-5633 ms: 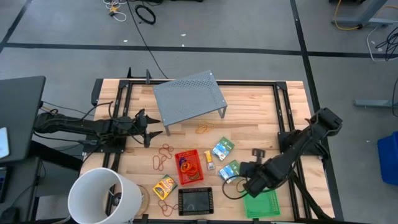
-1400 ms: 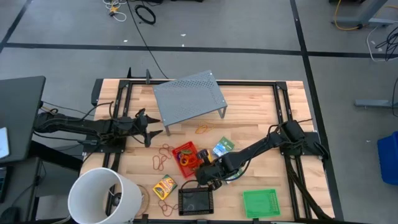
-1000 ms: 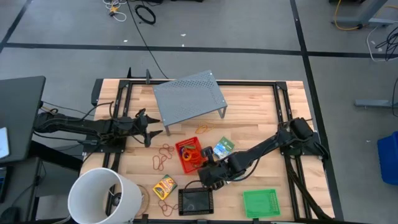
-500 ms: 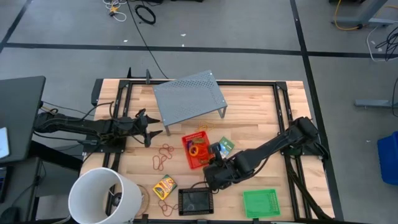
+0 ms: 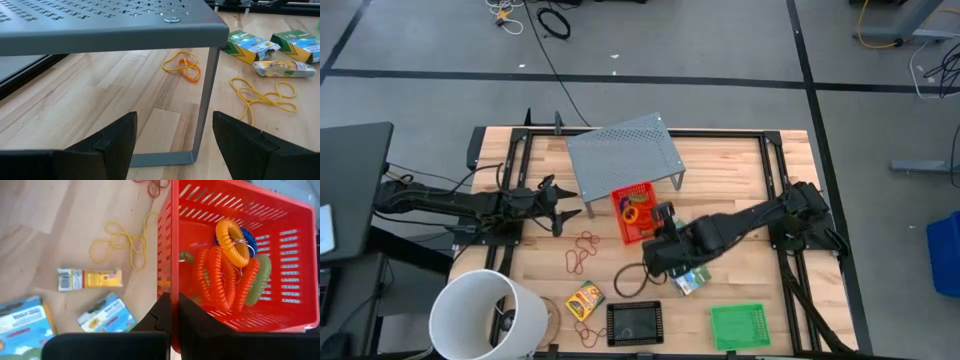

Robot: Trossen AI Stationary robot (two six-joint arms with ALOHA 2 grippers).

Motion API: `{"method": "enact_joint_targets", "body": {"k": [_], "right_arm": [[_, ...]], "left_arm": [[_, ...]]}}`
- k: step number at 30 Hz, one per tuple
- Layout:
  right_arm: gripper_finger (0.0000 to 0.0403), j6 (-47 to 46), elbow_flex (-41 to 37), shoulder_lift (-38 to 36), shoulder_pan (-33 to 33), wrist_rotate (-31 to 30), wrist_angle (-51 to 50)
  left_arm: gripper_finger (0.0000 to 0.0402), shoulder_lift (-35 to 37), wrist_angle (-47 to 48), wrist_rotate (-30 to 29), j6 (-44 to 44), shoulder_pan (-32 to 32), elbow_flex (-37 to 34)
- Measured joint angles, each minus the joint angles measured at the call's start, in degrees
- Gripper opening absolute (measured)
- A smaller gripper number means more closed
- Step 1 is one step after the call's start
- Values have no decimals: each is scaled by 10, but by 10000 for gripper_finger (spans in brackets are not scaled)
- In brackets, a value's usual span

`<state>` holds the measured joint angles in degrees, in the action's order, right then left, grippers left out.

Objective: Pick & Place Office Desk Supplies
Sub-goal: Put the red bin on the shelf

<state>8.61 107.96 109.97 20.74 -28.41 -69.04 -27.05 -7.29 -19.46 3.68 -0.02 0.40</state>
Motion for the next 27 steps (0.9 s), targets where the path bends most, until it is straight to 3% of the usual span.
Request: {"method": "enact_joint_targets", "body": {"k": [12, 27], "right_arm": [[8, 95, 1, -4, -85, 20, 31], [8, 203, 1, -24, -190, 92, 99]], "left_arm": [[262, 0, 0, 0, 0, 0, 0], [262, 0, 3, 1, 12, 0, 0]]}}
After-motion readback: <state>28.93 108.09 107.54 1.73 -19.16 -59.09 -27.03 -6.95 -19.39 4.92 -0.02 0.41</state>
